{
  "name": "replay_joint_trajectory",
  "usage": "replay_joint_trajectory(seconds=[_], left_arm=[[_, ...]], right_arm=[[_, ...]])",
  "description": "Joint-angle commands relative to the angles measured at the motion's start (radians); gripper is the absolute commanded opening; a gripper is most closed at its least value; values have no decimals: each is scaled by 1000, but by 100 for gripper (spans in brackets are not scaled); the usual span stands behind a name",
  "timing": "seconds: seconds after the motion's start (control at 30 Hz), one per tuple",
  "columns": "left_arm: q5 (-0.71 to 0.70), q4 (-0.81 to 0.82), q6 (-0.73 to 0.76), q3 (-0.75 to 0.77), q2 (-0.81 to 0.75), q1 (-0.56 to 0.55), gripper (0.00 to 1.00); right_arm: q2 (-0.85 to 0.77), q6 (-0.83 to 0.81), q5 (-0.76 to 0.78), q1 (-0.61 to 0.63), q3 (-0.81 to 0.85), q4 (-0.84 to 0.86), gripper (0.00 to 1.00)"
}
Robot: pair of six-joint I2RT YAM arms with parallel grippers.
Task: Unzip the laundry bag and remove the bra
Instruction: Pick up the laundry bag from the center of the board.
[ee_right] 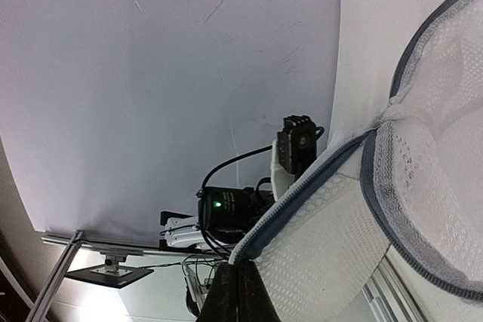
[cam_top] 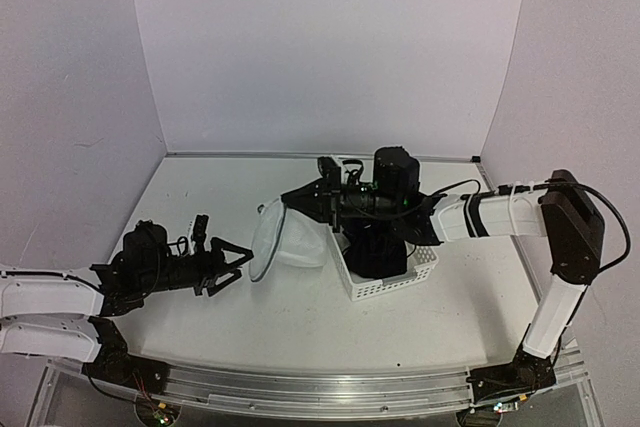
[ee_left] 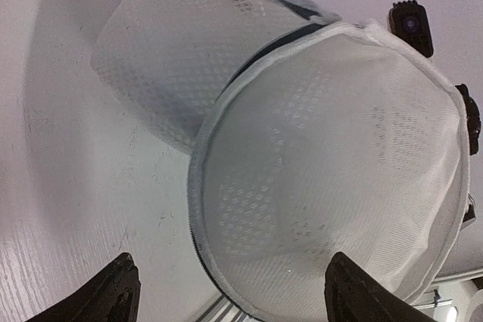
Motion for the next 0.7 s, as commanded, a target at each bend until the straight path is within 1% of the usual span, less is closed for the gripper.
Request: replay_joint_trajectory(seconds=[0.0, 0.37, 0.67], left_arm=[[5, 191, -125, -15, 44, 1, 85], [19, 423, -288, -64, 130, 0, 85], [38, 650, -388, -77, 211, -1, 86]], right_arm=[[0, 17, -21, -1, -3, 141, 0], [5, 96, -21, -2, -59, 323, 0], [-15, 111, -20, -3, -25, 371, 0]])
